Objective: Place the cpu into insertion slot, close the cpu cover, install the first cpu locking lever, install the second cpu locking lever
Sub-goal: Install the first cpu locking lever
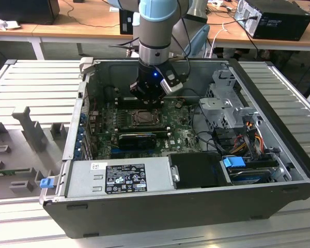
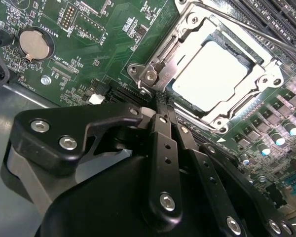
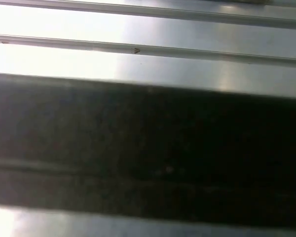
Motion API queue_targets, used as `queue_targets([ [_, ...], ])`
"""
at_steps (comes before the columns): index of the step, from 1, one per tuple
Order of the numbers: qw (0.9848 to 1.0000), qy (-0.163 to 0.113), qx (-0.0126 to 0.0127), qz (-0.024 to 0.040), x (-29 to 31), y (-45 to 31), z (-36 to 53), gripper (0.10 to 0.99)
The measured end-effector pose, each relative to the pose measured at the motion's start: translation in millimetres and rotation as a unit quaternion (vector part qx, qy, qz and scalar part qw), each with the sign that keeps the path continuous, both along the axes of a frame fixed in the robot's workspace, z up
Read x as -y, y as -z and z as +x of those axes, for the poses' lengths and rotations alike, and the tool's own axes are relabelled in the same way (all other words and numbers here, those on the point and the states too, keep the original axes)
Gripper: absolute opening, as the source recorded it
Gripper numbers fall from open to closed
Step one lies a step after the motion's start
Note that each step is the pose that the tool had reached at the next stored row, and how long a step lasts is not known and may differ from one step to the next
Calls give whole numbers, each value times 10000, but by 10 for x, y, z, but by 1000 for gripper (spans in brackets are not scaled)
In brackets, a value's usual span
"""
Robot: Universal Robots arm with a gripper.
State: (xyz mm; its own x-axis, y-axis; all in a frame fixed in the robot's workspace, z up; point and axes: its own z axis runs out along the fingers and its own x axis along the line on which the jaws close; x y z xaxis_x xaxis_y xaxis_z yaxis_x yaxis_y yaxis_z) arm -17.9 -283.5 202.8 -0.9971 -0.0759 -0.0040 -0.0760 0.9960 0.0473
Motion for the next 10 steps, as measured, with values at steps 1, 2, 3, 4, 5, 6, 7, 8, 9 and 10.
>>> queue_targets([
  [1,10000,1,0,0,0,2,1,106],
  [2,10000,1,0,2,0,3,3,106],
  [3,10000,0,1,15,0,4,5,106],
  [4,10000,0,1,32,0,4,6,106],
  [5,10000,0,1,51,0,4,6,106],
  [6,10000,0,1,74,-1,4,6,106],
  [7,10000,1,1,91,-1,4,6,106],
  [8,10000,1,1,99,-1,5,6,106],
  [9,10000,2,1,99,-1,5,6,106],
  [10,10000,1,1,100,-1,5,6,106],
])
